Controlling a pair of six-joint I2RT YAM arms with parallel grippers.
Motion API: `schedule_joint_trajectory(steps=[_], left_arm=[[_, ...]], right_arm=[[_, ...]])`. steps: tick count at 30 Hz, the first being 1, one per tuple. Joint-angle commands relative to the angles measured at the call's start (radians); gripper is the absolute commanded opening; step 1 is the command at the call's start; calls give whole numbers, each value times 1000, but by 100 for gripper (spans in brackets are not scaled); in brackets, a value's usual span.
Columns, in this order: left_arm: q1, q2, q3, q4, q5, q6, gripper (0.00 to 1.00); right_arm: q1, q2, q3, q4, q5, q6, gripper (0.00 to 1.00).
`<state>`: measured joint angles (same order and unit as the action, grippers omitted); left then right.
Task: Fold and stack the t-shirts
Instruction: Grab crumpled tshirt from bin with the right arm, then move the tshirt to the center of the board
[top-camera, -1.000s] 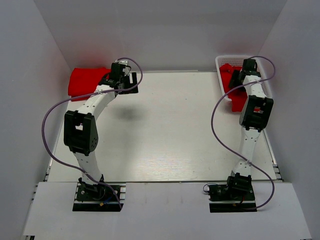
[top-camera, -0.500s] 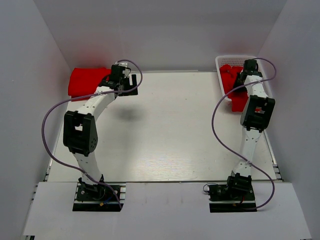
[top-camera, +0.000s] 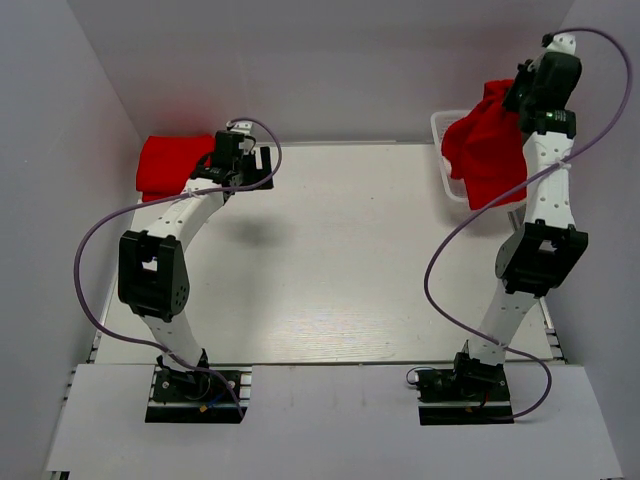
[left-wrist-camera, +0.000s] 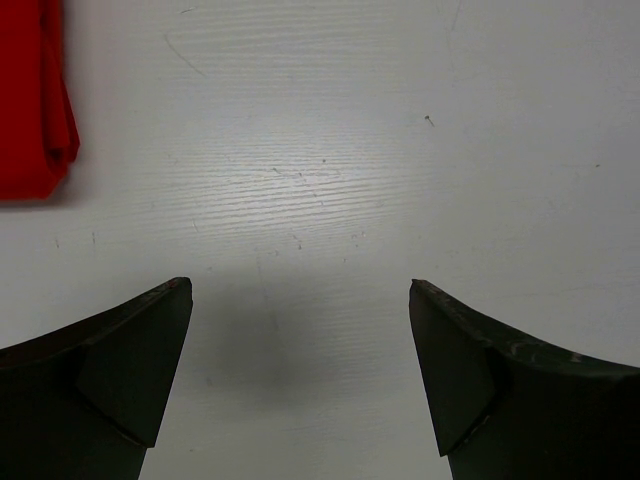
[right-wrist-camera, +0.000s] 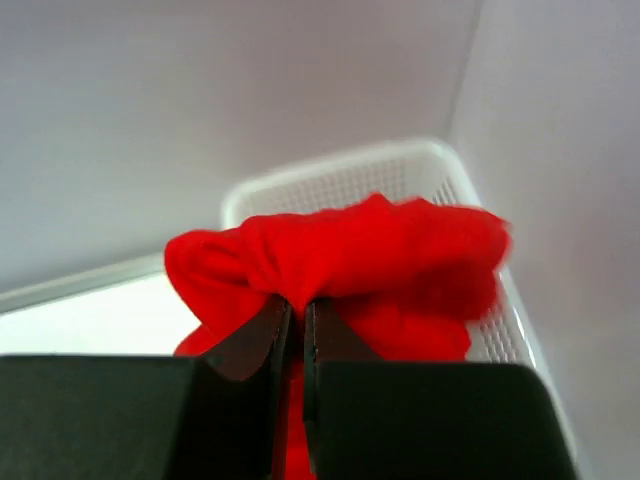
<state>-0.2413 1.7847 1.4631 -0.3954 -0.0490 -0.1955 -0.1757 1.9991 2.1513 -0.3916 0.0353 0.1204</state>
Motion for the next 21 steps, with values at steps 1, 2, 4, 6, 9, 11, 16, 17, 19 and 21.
schedule_joint_trajectory(steps=[1, 2, 4, 6, 9, 11, 16, 17, 19, 21], left_arm=[[5, -67, -7, 39, 35, 19, 100], [5, -67, -7, 40, 35, 19, 100], [5, -67, 2, 49, 47, 28, 100], [5, -67, 12, 49, 47, 28, 100], [5, -67, 22, 49, 47, 38, 100], [14, -67, 31, 49, 47, 38, 100], [23, -67, 54, 29, 66, 38, 100], [23, -67, 54, 29, 75, 38, 100], [33, -67, 54, 20, 75, 38, 100], [33, -93, 45, 10, 63, 38, 100]], right_arm=[[2, -43, 41, 111, -98, -11, 0], [5, -49, 76, 114, -132, -8, 0], [7, -49, 110, 126, -175, -18, 0], [10, -66, 139, 160, -190, -4, 0], [18, -102, 140, 214, -274, 12, 0], [33, -117, 145, 229, -357, 15, 0], [105, -143, 180, 278, -436, -11, 0], [120, -148, 182, 289, -439, -11, 0], [146, -152, 208, 318, -471, -7, 0], [174, -148, 225, 327, -527, -8, 0]])
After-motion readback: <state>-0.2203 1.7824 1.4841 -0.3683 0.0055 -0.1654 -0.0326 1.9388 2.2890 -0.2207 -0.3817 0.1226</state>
